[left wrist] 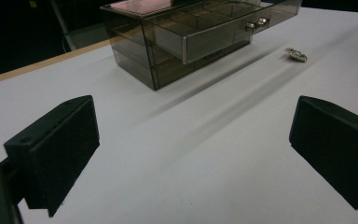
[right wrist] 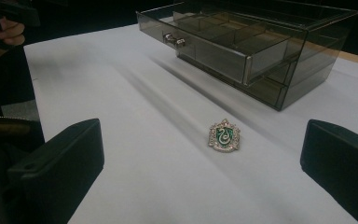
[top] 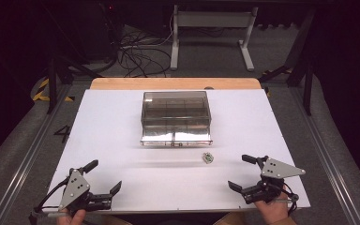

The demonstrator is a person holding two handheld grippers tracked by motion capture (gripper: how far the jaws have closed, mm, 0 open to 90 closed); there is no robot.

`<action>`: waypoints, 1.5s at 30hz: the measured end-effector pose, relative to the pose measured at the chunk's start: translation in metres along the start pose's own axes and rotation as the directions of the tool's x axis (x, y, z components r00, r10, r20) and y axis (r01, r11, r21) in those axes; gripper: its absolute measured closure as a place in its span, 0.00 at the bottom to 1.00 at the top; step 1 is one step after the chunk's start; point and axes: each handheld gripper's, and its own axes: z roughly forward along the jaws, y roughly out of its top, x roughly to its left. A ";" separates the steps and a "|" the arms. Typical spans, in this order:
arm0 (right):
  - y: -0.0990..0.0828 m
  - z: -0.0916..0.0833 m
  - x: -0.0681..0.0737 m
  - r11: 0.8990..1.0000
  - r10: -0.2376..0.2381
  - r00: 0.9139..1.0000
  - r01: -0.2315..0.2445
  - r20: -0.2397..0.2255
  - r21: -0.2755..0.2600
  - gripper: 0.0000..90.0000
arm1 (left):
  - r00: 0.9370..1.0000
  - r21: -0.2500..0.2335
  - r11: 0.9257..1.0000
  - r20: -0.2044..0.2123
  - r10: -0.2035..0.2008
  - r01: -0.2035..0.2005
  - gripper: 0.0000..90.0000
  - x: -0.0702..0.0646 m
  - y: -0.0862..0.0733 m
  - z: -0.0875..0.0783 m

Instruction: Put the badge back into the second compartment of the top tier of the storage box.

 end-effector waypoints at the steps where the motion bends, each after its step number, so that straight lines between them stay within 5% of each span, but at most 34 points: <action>1: 0.000 0.000 0.000 1.000 0.003 1.000 -0.003 0.001 0.001 0.00 | 1.000 -0.001 1.000 0.003 -0.006 0.006 0.03 0.000 0.000 0.000; 29: 0.002 0.005 0.000 1.000 0.012 1.000 -0.012 0.015 0.024 0.01 | 1.000 0.004 1.000 0.002 0.008 -0.008 0.03 -0.001 0.000 0.000; 45: 0.012 0.023 -0.010 0.999 0.020 1.000 -0.020 0.011 0.049 0.01 | 1.000 0.010 1.000 0.007 0.012 -0.012 0.03 -0.001 0.000 0.000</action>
